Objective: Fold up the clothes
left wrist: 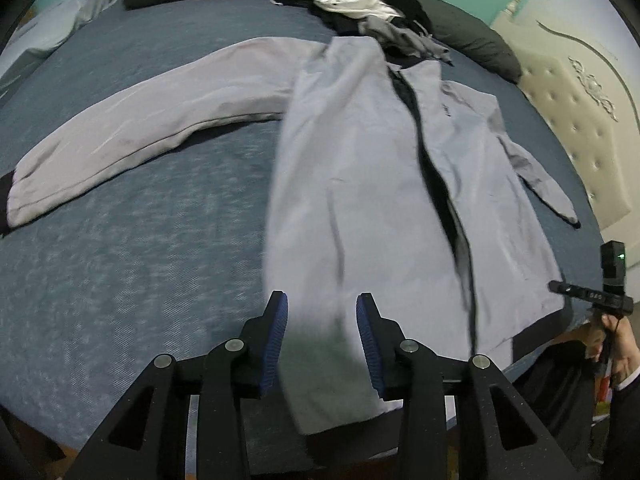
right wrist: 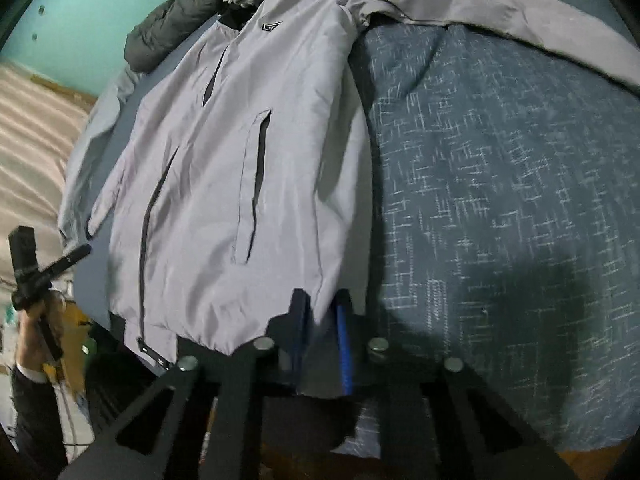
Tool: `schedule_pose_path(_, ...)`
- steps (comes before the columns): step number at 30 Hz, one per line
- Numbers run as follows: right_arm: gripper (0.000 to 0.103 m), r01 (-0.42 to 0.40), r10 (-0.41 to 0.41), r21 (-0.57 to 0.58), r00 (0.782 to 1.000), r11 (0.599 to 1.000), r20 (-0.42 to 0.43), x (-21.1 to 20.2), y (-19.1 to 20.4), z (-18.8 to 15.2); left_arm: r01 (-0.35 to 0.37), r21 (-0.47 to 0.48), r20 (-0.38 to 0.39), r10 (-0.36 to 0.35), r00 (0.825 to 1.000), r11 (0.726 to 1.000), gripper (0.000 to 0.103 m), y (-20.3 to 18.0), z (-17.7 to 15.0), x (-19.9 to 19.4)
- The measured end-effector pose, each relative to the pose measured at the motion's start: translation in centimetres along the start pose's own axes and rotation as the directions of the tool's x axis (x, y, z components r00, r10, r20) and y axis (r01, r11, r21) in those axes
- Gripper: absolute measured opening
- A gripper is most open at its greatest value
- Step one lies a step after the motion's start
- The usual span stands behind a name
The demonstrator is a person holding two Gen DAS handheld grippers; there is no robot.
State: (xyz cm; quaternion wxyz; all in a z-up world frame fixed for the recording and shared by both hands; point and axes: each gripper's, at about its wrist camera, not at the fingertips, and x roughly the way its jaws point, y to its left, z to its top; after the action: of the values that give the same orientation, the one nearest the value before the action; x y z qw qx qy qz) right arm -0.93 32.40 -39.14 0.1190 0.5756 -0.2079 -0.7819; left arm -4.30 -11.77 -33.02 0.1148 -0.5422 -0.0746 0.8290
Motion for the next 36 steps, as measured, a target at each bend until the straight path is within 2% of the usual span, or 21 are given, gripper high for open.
schedule_pose_path(4,0.003,0.009,-0.01,0.008,0.999,1.0,0.039,-1.8,-0.6,-0.4,-0.001,-0.009,-0.002,0.001,1.0,1.0,0.039,1.0,-0.8,-0.3)
schedule_pose_path(8,0.003,0.025,-0.027,0.036,0.998,0.999,0.055,-3.2,-1.8,-0.8,0.013,-0.02,-0.047,-0.014,0.999,1.0,0.052,1.3,-1.4,1.0)
schedule_pose_path(16,0.003,0.049,-0.053,0.092,0.998,0.995,0.038,-2.7,-3.9,-1.4,0.047,-0.046,-0.136,-0.053,0.989,0.998,0.053,1.8,-3.4,3.7)
schedule_pose_path(19,0.002,0.061,-0.065,0.105,0.997,0.993,0.035,-2.6,-4.7,-1.6,0.064,-0.024,-0.143,-0.067,0.987,0.998,0.052,1.0,-3.8,4.0)
schedule_pose_path(20,0.002,0.069,-0.073,0.108,0.997,0.992,0.035,-2.6,-5.0,-1.7,0.069,-0.017,-0.145,-0.071,0.987,0.997,0.038,0.8,-3.9,4.1)
schedule_pose_path(21,0.002,0.078,-0.082,0.112,0.996,0.991,0.036,-2.7,-5.2,-1.8,0.075,-0.009,-0.147,-0.075,0.986,0.997,0.018,0.5,-4.1,4.2)
schedule_pose_path(25,0.0,0.097,-0.103,0.14,0.994,0.985,0.039,-2.9,-6.1,-2.2,0.097,0.022,-0.156,-0.093,0.983,0.995,0.003,-0.6,-4.6,4.5)
schedule_pose_path(28,0.0,0.076,-0.085,0.152,0.995,0.985,0.052,-3.5,-6.4,-2.3,0.103,0.041,-0.157,-0.095,0.983,0.994,0.003,-1.1,-4.7,4.3)
schedule_pose_path(36,0.0,0.036,-0.043,0.086,0.996,0.996,0.084,-5.8,-4.4,-0.8,0.092,0.083,-0.15,-0.079,0.986,0.992,0.002,-2.0,-5.0,2.9)
